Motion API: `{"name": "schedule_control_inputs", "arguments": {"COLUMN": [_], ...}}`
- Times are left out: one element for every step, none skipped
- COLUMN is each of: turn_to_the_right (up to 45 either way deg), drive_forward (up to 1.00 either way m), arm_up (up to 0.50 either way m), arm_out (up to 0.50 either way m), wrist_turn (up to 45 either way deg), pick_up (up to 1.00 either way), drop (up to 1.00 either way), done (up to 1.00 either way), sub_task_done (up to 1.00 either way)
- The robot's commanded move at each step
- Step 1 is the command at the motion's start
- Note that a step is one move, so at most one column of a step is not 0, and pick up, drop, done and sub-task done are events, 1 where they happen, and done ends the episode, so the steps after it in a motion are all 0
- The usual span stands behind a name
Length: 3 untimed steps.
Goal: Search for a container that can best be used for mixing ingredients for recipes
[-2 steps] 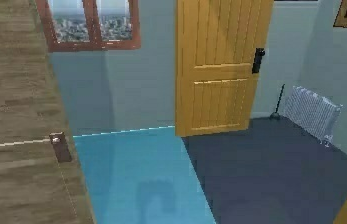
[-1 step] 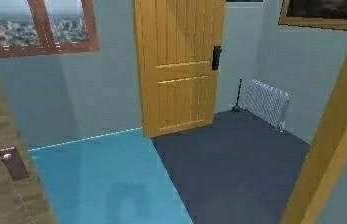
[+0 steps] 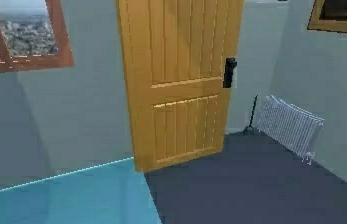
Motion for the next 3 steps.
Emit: {"name": "schedule_control_inputs", "arguments": {"turn_to_the_right": [45.0,12.0,0.0], "drive_forward": [0.0,0.0,1.0], "arm_up": [0.0,0.0,0.0], "arm_out": [0.0,0.0,0.0], "wrist_turn": [0.0,0.0,0.0], "pick_up": [0.0,0.0,0.0], "drop": [0.0,0.0,0.0], "done": [0.0,0.0,0.0], "sub_task_done": [0.0,0.0,0.0]}}
